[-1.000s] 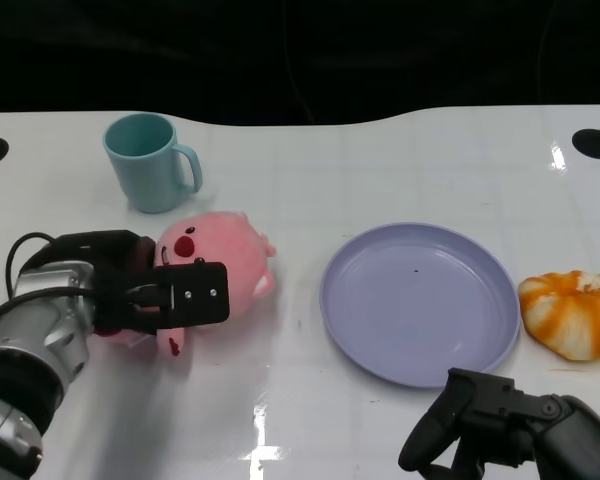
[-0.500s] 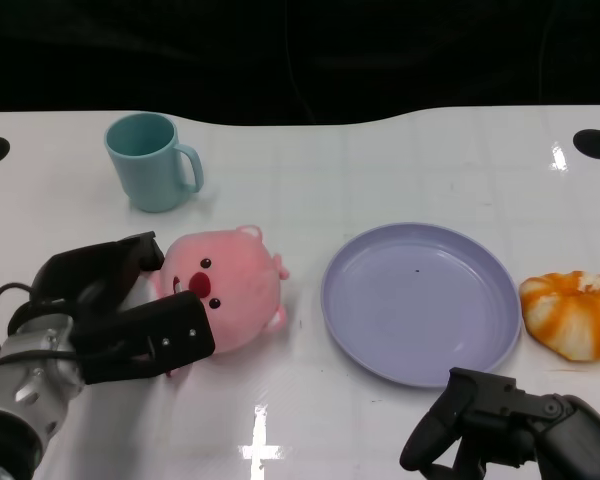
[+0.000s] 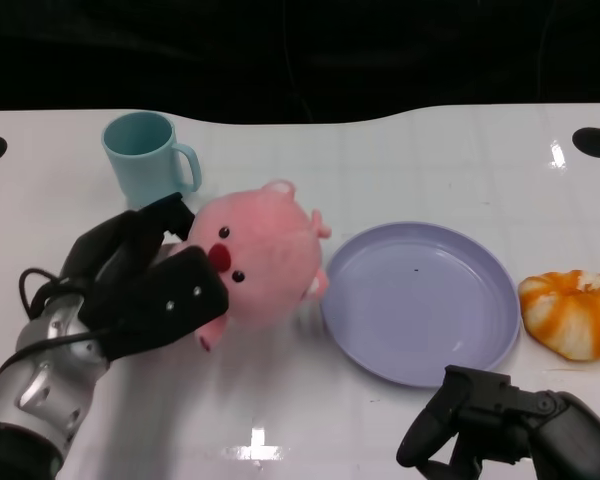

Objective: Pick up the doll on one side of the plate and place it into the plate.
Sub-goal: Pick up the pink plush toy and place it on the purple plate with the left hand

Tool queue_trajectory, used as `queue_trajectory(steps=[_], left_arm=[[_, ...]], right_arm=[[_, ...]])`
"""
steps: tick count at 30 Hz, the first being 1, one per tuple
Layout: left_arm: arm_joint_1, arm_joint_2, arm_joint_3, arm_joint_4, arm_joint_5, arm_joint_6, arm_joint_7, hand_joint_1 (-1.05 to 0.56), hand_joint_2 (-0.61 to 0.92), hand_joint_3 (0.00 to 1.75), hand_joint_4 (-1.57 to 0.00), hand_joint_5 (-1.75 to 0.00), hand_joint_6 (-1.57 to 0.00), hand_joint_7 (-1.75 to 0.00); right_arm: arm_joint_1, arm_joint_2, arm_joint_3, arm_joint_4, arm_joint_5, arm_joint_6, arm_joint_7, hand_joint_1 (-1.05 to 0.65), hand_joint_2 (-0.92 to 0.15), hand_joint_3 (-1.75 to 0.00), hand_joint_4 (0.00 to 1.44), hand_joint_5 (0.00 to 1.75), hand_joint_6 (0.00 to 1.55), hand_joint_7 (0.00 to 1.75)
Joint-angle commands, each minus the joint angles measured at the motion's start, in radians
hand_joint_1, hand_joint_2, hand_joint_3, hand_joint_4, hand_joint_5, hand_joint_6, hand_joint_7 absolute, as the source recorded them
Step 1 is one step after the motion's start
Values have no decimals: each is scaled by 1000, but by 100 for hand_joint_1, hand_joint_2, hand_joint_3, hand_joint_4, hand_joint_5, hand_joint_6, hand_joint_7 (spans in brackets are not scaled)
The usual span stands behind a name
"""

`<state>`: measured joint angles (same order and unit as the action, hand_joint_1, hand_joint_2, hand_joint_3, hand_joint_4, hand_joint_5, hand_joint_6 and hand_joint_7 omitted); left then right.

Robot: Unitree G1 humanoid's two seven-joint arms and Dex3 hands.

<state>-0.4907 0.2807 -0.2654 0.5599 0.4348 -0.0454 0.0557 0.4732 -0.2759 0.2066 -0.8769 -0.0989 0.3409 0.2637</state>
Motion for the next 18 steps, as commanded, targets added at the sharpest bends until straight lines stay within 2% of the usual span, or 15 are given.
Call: queue_trajectory(steps=[1,5,9,11,13,18], left_arm=[[-7,-12,1,-108,4,65,-44,-16,40,135,-97,-175,-78,-175],[-31,-35,-34,-211,28,128,-103,-20,46,119,-97,-175,-77,-175],[-94,-80,-86,-263,71,210,-167,-21,48,115,-95,-175,-76,-175],[-131,-106,-108,-258,85,254,-200,-21,54,102,-91,-175,-76,-164],[-166,-128,-128,-243,98,299,-231,-21,56,104,-91,-175,-73,-172],[-240,-188,-173,-164,130,345,-234,-23,55,100,-92,-175,-71,-175]], right_arm=[[-3,-5,5,0,-3,0,-2,-25,-92,-34,66,158,60,129],[-2,-5,9,0,-6,-4,-4,-25,-92,-34,67,157,60,128],[-3,-5,18,-4,-11,3,-4,-25,-92,-34,67,157,60,128],[-5,-7,23,-3,-14,2,-4,-26,-92,-34,67,157,60,128],[-6,-6,27,-1,-15,-1,-4,-26,-92,-34,67,156,60,128],[-3,-1,38,-4,-22,-1,-10,-25,-92,-34,68,156,60,128]])
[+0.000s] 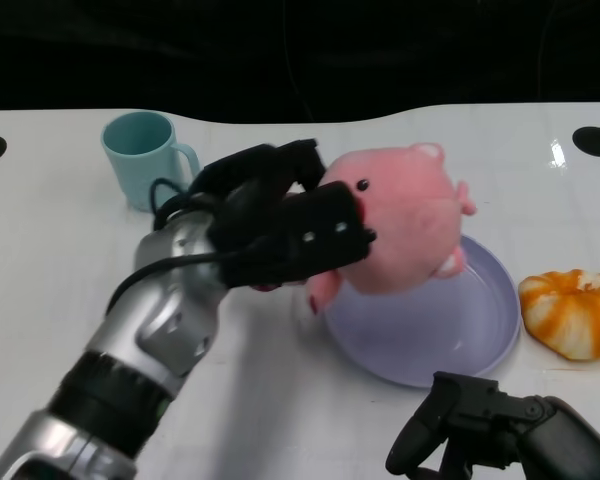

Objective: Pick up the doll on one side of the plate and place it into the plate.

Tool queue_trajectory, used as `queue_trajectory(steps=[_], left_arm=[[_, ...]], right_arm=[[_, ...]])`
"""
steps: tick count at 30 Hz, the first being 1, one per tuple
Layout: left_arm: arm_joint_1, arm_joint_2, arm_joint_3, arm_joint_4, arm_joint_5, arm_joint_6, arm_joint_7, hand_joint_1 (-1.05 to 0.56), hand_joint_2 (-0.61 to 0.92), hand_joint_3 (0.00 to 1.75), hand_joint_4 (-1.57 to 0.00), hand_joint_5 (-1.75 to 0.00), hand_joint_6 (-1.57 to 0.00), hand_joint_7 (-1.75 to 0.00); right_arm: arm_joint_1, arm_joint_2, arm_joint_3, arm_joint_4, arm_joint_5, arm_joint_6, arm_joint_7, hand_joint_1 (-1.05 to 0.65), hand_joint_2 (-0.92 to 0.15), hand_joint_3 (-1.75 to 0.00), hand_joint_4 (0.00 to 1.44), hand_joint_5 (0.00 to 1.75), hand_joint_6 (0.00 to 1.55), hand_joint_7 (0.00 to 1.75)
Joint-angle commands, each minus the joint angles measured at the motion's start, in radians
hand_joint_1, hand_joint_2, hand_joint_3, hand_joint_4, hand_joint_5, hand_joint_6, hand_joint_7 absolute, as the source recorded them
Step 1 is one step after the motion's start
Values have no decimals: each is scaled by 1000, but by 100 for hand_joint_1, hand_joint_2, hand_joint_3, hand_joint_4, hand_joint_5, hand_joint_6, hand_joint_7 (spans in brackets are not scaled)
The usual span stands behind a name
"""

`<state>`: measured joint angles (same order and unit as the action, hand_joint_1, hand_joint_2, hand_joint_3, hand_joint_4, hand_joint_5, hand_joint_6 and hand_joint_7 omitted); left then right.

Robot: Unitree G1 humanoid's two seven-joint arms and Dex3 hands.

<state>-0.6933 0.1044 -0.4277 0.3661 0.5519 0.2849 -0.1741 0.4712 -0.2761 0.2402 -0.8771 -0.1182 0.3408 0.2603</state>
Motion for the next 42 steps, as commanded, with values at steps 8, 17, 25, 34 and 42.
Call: queue_trajectory(steps=[8,17,25,34,42], left_arm=[[-107,-97,-38,176,14,-8,26,-23,60,89,-92,-175,-68,-175],[-144,-181,-80,287,45,15,50,-25,85,38,-82,-175,-64,-154],[-135,-190,-72,280,6,-1,-2,-31,90,6,-61,-160,-59,-39],[-114,-125,-138,157,54,16,-113,-72,92,13,-2,-47,-26,-3],[-81,-48,-168,55,76,12,-185,-86,92,17,0,-35,-22,0]], right_arm=[[3,4,6,-9,-2,-3,-8,-26,-92,-34,67,157,60,128],[5,0,8,-17,-4,1,-6,-26,-92,-34,66,156,59,127],[9,0,5,-20,-1,1,-5,-27,-92,-35,67,156,59,126],[11,-3,-12,-17,12,-4,0,-26,-92,-34,68,155,60,126],[5,-9,-25,-8,18,-5,7,-27,-92,-34,68,155,60,126]])
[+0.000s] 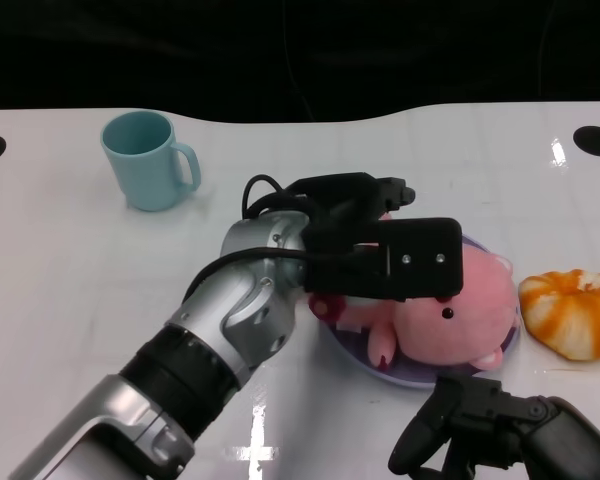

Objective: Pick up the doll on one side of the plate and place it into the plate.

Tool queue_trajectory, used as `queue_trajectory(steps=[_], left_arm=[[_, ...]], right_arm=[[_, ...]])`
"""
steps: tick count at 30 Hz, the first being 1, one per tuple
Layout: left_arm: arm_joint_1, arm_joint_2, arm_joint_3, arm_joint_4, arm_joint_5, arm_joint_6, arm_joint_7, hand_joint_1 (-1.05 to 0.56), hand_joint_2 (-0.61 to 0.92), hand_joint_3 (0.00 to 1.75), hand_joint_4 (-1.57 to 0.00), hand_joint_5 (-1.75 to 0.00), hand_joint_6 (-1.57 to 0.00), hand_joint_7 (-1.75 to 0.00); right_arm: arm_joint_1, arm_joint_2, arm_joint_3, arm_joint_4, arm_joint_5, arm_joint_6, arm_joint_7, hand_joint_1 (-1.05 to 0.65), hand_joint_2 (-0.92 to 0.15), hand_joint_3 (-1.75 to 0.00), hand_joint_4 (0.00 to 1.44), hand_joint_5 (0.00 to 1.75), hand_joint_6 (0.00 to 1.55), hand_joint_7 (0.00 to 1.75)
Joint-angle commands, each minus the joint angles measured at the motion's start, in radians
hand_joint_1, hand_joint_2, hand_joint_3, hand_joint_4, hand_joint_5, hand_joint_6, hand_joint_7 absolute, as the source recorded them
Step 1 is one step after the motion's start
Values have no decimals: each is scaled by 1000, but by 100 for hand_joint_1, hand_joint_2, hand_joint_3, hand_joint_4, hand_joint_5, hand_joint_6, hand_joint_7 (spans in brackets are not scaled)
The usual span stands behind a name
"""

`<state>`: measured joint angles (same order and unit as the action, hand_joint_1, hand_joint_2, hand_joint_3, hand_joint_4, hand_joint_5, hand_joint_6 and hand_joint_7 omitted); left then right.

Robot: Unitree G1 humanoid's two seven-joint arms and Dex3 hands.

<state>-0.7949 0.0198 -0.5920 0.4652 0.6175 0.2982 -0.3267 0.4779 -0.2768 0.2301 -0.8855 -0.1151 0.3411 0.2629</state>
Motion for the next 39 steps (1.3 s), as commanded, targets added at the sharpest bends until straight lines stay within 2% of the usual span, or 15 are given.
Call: queue_trajectory(steps=[1,14,25,32,39], left_arm=[[26,44,-3,-57,10,-1,-39,-87,92,17,0,-34,-21,0],[180,220,78,-314,-35,-92,-87,-86,92,21,-4,-40,-23,-1],[405,337,202,-563,-105,-216,-65,-70,92,26,-15,-53,-33,-5],[562,335,304,-703,-182,-258,-30,-58,92,19,-31,-63,-48,-11],[744,262,392,-751,-291,-400,107,-34,90,7,-57,-84,-73,-20]], right_arm=[[-3,-8,-17,2,16,-6,5,-27,-92,-34,68,155,60,126],[-23,-8,-22,37,22,-28,11,-27,-92,-34,67,155,61,127],[-25,-11,-27,42,27,-38,15,-26,-92,-34,67,156,60,127],[-27,-8,-21,37,18,-29,11,-26,-92,-34,66,156,60,127],[-33,-2,-21,45,22,-32,8,-25,-92,-33,67,156,60,127]])
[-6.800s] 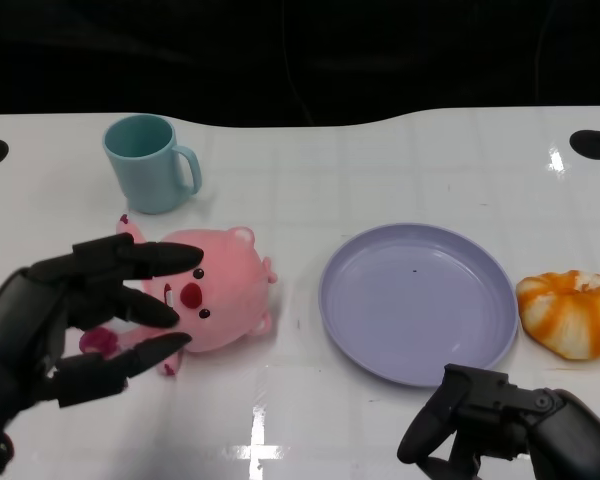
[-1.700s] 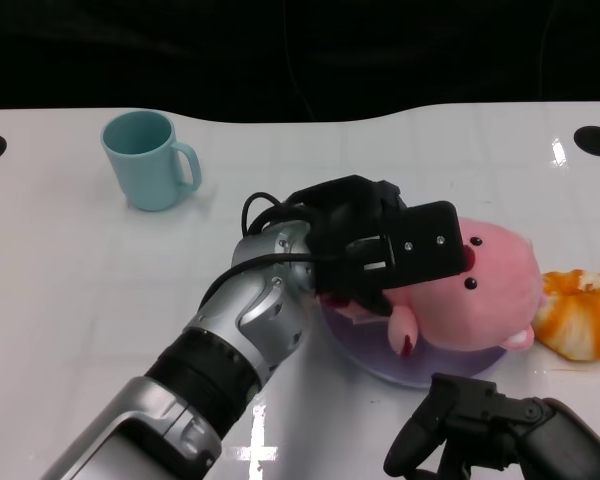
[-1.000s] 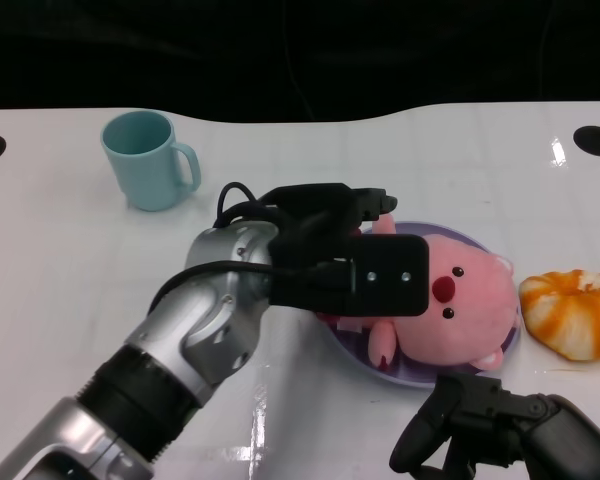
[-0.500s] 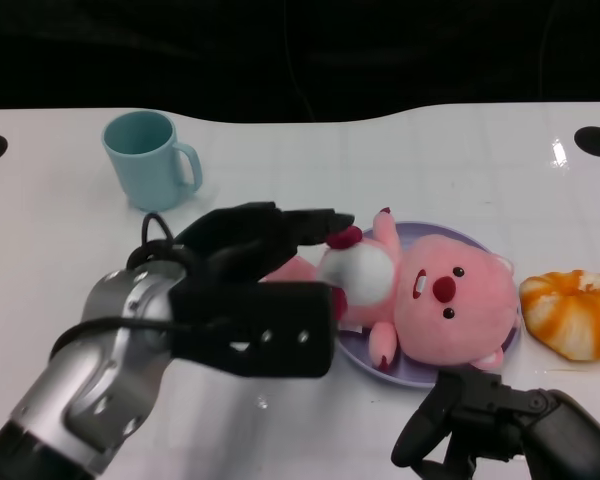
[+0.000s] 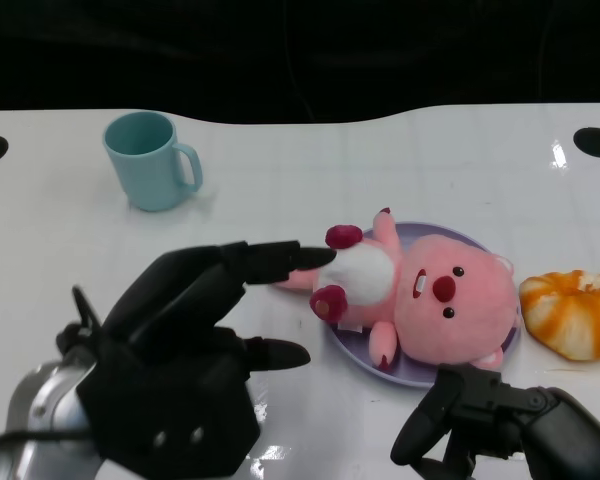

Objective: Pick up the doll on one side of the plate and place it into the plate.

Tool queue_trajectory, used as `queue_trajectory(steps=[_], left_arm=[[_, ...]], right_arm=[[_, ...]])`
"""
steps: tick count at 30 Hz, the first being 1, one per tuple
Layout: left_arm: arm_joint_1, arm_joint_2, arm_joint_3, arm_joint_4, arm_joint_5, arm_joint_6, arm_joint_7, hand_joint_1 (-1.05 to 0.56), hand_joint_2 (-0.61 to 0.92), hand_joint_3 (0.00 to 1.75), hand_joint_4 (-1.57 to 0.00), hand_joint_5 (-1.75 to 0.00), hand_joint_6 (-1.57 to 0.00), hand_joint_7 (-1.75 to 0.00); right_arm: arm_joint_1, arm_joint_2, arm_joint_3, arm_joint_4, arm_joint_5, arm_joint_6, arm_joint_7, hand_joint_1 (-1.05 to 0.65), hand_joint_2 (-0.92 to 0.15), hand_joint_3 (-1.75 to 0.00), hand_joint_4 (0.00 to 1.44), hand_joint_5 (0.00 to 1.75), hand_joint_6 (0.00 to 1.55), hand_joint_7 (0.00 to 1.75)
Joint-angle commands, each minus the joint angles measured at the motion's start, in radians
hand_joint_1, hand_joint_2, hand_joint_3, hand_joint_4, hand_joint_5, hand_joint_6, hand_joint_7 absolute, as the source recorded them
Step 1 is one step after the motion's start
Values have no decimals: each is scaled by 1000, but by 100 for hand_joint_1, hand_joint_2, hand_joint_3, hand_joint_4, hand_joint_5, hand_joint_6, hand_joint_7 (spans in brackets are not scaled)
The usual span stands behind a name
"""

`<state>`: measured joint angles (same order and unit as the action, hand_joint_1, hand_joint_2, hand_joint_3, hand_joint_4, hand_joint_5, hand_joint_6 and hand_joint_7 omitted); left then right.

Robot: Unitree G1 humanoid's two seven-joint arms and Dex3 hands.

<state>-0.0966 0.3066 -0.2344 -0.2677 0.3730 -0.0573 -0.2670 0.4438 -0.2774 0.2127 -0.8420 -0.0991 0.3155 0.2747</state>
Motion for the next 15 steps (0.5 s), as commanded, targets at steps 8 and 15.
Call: queue_trajectory(steps=[8,15], left_arm=[[231,-133,96,-125,-236,-14,80,-8,52,109,-76,-124,-82,-88],[346,-118,135,-305,-346,171,42,-6,47,129,-88,-160,-83,-126]], right_arm=[[4,-1,-4,-3,6,-4,-4,-25,-92,-33,68,156,60,127],[1,-5,-2,-9,2,-1,-3,-25,-92,-33,67,156,60,127]])
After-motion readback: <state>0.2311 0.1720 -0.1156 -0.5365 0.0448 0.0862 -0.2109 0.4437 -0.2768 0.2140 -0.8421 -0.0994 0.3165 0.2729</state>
